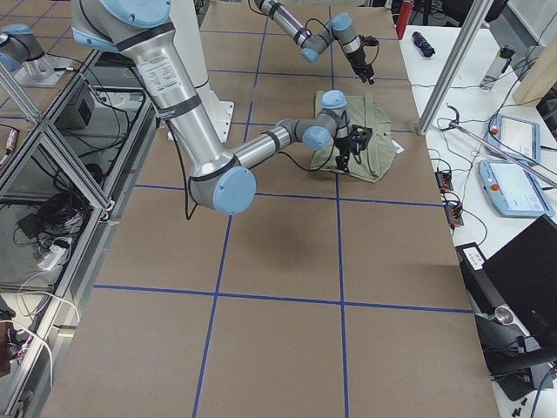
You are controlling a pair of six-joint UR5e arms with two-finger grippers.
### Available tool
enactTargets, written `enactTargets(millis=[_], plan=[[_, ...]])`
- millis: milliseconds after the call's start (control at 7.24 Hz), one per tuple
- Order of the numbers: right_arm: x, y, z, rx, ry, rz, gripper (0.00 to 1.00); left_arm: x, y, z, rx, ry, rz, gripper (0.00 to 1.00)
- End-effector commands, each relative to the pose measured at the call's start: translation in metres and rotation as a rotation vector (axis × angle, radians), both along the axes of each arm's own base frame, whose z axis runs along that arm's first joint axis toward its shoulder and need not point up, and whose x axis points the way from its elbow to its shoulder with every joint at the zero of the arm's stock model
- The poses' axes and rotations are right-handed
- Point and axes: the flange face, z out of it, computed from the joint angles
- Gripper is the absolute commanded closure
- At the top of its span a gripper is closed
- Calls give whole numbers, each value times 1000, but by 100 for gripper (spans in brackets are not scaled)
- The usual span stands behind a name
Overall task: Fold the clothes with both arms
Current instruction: 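Move the right gripper down to the side edge of the folded shirt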
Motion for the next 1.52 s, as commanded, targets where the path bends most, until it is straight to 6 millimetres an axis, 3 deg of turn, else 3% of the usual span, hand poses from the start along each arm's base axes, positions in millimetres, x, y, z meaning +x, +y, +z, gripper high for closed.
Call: enactTargets(millis=[0,138,276,414,691,1105,1381], plan=[[-26,70,10,-21,-13,29,0,-1,1,1,0,0,2,31],[-40,77,5,6,-2,38,4,-2,2,5,-3,-3,2,31],[-41,76,5,6,0,39,12,-2,3,9,-6,-7,4,31],[-41,76,9,3,8,37,28,-2,3,8,-6,-5,3,31],[-42,77,25,-10,31,32,100,-3,4,5,-1,-1,3,31],[-23,93,23,20,-77,1,100,-3,4,4,0,0,3,31],[6,114,26,13,-92,-14,100,-4,5,1,3,5,2,31]])
